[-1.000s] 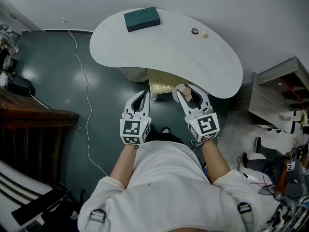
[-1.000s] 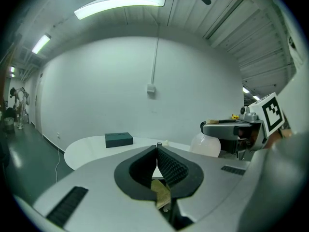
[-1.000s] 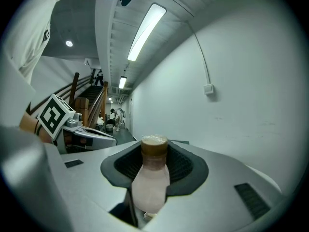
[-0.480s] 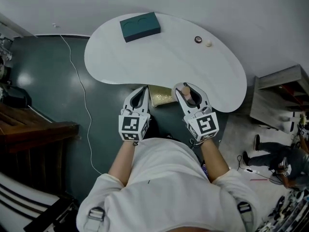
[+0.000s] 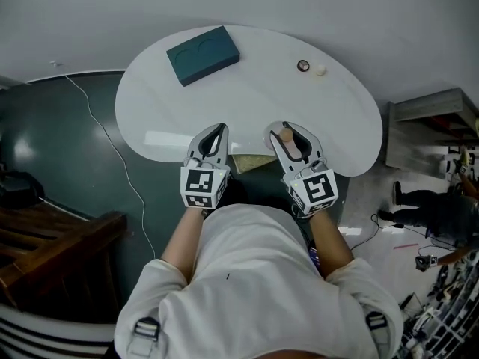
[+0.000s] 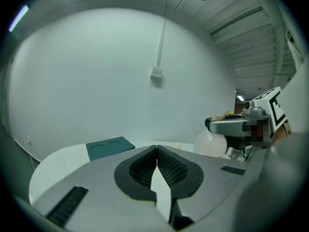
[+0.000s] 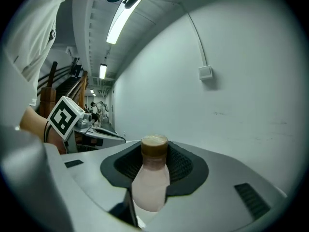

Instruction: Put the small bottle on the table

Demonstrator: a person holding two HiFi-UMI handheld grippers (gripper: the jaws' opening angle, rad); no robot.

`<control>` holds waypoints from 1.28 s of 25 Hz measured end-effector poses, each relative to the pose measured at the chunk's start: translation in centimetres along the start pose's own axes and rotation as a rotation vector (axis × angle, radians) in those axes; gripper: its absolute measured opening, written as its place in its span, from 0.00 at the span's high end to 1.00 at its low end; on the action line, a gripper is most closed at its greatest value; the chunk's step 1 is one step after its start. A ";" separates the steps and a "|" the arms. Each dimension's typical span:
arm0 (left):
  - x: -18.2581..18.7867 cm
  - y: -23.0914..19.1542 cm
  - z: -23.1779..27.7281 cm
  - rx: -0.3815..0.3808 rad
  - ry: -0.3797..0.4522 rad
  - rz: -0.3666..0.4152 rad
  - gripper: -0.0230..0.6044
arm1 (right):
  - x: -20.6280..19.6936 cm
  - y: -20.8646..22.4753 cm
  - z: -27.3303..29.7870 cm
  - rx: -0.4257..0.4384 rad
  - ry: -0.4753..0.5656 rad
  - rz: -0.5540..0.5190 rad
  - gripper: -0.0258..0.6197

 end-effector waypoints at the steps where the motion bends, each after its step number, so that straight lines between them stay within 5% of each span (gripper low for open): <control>1: 0.0 -0.7 0.5 -0.015 -0.009 0.001 0.93 | 0.1 0.1 0.7 -0.003 -0.004 -0.003 0.76; 6: 0.2 -2.8 3.2 -0.048 -0.029 -0.013 0.93 | 0.6 1.5 3.7 -0.032 -0.036 0.005 0.76; 11: -0.2 -4.8 5.7 -0.026 -0.047 -0.041 0.93 | 0.6 2.4 7.6 0.040 -0.039 -0.025 0.76; 32: -4.3 -8.8 7.1 0.336 -0.141 -0.254 0.93 | -2.6 3.6 21.2 0.436 -0.119 -0.118 0.76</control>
Point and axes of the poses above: the fingertips, and each gripper's own axes: z forward along the fingers, y to its right, x out of its top, the point moved 4 cm from there along -z, backward along the fingers, and after that the axes turned 13 degrees about -x, right-handed, at the moved point
